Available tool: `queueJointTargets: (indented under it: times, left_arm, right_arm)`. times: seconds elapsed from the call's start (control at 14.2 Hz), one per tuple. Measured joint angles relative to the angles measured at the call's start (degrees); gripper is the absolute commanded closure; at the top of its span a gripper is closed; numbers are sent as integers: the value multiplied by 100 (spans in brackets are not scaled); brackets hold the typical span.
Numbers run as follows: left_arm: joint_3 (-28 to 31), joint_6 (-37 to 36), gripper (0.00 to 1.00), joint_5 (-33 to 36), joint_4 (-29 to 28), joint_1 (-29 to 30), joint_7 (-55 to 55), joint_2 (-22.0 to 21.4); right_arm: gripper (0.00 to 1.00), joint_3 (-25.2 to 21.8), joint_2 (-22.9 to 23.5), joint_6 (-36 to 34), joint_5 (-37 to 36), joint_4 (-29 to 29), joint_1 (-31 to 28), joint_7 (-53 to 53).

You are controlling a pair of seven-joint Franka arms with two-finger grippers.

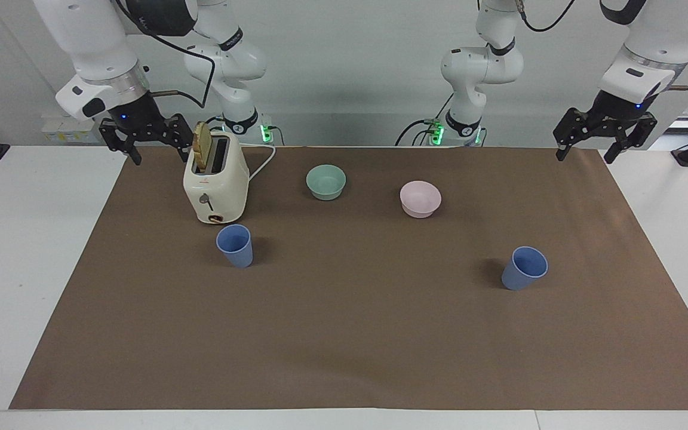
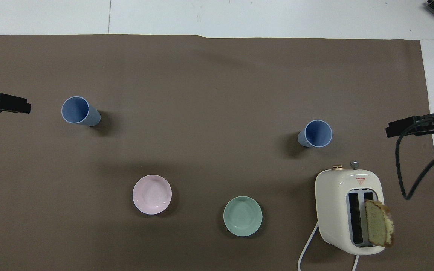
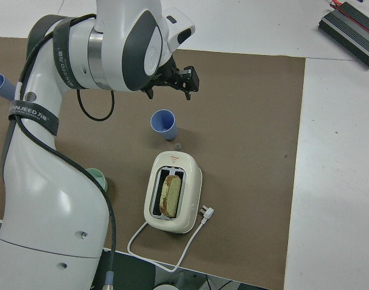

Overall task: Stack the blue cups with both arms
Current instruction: 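Reach the left gripper to the nearby blue cup and grasp it, then carry the blue cup with the left gripper to the table center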

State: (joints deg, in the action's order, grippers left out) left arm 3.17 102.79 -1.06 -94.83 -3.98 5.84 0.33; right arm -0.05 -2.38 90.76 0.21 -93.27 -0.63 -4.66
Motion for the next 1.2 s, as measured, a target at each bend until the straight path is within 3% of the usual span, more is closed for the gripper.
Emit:
queueJointTargets:
  times: [0.21, 0.63, 0.85, 1.06, 1.13, 1.2]
  left_arm:
    - [2, 606, 0, -77, -388, 131, 48, 191]
    - [-17, 1823, 0, -86, -807, 143, 129, 1071]
    - [-17, 2293, 0, -87, -1036, 143, 148, 1305]
    - [-29, 2516, 30, -89, -1147, 142, 164, 1457]
    - [-42, 2556, 44, -90, -1157, 141, 166, 1487]
    - [-53, 2567, 68, -90, -1178, 140, 170, 1500]
  right_arm:
    - [0, 0, 0, 0, 0, 0, 0, 0]
    - [0, 0, 0, 0, 0, 0, 0, 0]
    - [0, 0, 0, 0, 0, 0, 0, 0]
    - [0, 0, 0, 0, 0, 0, 0, 0]
    - [0, 0, 0, 0, 0, 0, 0, 0]
    - [0, 0, 0, 0, 0, 0, 0, 0]
